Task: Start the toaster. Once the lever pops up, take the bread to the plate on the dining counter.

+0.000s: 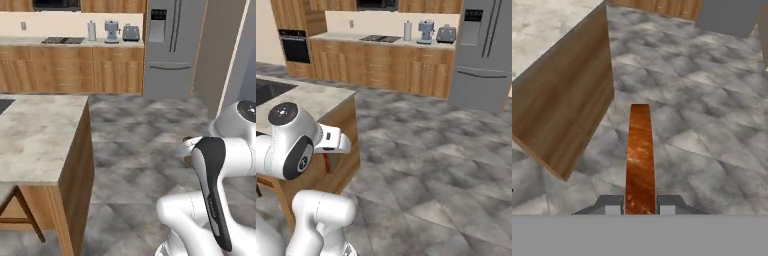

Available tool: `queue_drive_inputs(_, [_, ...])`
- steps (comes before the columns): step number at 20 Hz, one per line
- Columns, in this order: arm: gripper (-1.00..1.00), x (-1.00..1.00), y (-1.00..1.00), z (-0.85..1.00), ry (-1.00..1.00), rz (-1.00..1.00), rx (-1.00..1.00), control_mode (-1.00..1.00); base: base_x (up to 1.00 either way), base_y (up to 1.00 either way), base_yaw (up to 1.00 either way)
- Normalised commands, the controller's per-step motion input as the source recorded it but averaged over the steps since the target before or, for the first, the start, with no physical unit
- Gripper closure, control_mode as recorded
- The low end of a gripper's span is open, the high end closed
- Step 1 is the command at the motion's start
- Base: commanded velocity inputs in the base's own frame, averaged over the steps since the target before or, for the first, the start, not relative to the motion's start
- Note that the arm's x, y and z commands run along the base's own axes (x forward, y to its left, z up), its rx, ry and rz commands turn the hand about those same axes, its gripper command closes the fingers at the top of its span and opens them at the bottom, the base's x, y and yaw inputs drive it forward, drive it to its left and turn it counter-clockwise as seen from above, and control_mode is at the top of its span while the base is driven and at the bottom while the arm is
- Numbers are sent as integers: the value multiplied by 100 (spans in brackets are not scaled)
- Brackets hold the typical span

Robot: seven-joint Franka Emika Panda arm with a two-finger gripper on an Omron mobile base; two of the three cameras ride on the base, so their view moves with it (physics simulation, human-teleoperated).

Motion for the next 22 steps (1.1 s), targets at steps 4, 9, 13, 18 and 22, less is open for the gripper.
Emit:
queue_drive_inputs(4, [100, 0, 0, 0, 0, 0, 0, 100, -80, 51, -81])
queue_drive_inputs(9, [100, 0, 0, 0, 0, 0, 0, 100, -100, 100, -36])
queue_drive_inputs(13, [100, 0, 0, 0, 0, 0, 0, 100, -100, 100, -15])
queue_drive_inputs(18, [100, 0, 0, 0, 0, 0, 0, 100, -88, 100, -7])
queue_drive_inputs(22, [100, 0, 0, 0, 0, 0, 0, 100, -43, 100, -8])
